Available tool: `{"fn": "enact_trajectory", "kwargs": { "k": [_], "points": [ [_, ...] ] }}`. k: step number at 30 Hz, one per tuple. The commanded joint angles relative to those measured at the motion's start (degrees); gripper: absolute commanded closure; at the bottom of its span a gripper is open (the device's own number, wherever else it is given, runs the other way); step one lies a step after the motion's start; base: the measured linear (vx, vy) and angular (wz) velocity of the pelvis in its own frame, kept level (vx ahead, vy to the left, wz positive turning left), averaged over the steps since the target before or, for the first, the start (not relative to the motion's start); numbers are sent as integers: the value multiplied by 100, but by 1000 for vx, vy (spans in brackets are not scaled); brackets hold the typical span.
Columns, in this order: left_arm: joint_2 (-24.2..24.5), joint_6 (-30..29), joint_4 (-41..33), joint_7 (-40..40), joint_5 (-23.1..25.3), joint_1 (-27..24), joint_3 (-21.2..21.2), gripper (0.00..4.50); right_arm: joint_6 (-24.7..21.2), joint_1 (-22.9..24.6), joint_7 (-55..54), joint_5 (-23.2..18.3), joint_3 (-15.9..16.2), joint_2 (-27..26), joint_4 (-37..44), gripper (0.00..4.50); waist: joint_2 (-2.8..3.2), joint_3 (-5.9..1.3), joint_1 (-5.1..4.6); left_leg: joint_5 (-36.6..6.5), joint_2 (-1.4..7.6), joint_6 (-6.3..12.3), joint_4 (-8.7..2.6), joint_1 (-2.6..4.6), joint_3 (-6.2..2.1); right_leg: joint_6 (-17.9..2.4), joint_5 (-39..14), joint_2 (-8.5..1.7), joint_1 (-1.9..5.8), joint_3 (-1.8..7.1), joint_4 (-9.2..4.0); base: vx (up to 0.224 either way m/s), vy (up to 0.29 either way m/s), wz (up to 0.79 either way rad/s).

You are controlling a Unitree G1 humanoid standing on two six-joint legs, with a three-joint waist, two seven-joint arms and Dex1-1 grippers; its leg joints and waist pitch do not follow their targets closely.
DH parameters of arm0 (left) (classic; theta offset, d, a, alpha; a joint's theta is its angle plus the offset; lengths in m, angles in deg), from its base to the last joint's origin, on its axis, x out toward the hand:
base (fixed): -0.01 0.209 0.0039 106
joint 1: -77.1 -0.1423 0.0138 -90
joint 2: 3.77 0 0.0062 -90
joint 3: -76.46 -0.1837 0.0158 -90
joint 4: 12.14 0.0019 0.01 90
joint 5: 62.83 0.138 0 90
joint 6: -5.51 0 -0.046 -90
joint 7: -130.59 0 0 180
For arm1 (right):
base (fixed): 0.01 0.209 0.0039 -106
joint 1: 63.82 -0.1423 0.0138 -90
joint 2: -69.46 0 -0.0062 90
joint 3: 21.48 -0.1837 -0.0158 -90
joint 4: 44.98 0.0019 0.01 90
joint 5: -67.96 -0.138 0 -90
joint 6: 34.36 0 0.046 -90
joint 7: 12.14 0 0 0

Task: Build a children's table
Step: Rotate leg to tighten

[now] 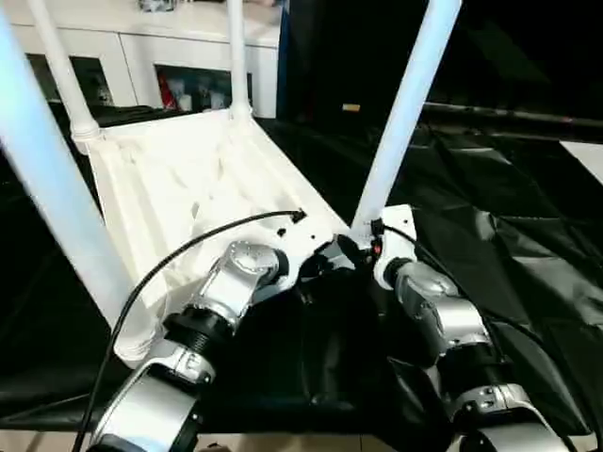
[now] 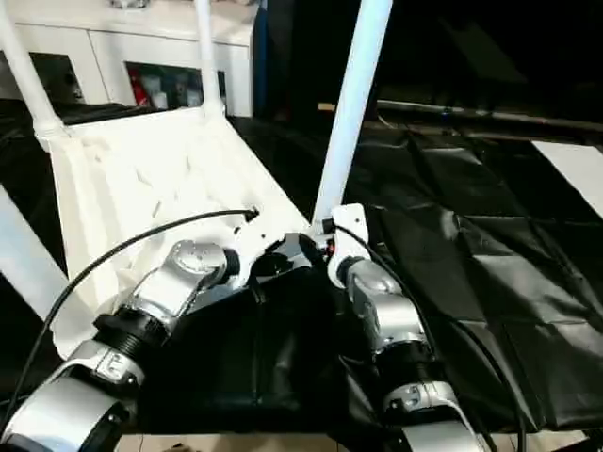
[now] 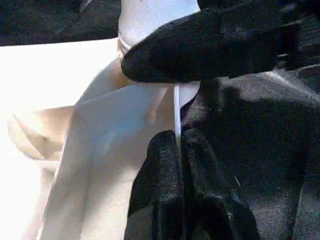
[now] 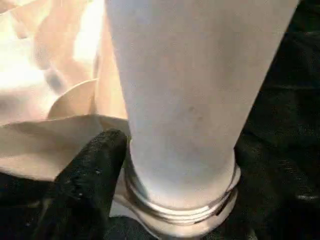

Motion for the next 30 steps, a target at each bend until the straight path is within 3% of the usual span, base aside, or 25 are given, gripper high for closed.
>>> {"fn": "enact_trajectory", "kwargs": {
  "k": [1,4,6,10,12,15,20,21,30],
  "points": [
    [-135,307,-46,485,-216,-91,-258,450,4,39,574,-87,472,-88,199,73,-1,-256,8,-2004,231,-108,-406,88,-146,-773,-1944,-327,81,204,-570,0,0,0],
    [102,387,-156,794,-263,-176,-244,450,41,196,1232,-85,654,287,501,40,2,-256,30,-1943,239,-68,-407,84,-143,-801,-1812,-321,98,202,-562,0,0,0],
    [466,609,-351,1455,-450,-301,-225,450,-23,487,2242,-261,852,847,1104,40,5,-258,47,-1931,248,-20,-406,83,-143,-830,-1705,-322,114,203,-547,0,0,0],
    [711,711,-559,1988,-621,-400,-232,450,-158,638,2768,-421,900,1133,1458,40,10,-262,73,-1823,264,34,-404,90,-134,-944,-1503,-325,116,209,-514,0,0,0],
    [1067,695,-846,2629,-796,-506,-272,450,-122,764,3227,-463,984,1475,1742,40,16,-254,71,-1828,275,19,-414,86,-131,-1019,-1414,-317,104,208,-492,0,0,0],
    [1256,679,-933,2894,-824,-542,-300,450,-107,811,3400,-497,992,1600,1824,40,32,-257,89,-1780,279,23,-409,101,-120,-1086,-1256,-313,90,216,-470,0,0,0],
    [1430,686,-1015,3134,-886,-598,-248,450,-183,875,3704,-605,1016,1731,1983,40,3,-257,122,-1715,272,-26,-405,89,-106,-1159,-1038,-312,111,214,-434,0,0,0],
    [1444,692,-1030,3157,-890,-610,-240,450,-195,875,3730,-598,1027,1737,1992,64,7,-258,123,-1708,272,-26,-403,95,-107,-1159,-1047,-317,108,215,-434,0,0,0],
    [1481,659,-1128,3162,-949,-671,-242,450,-215,858,3814,-575,1109,1706,1971,122,-24,-259,133,-1540,270,13,-382,97,-97,-1164,-1005,-322,118,215,-419,0,0,0]
  ]
}}
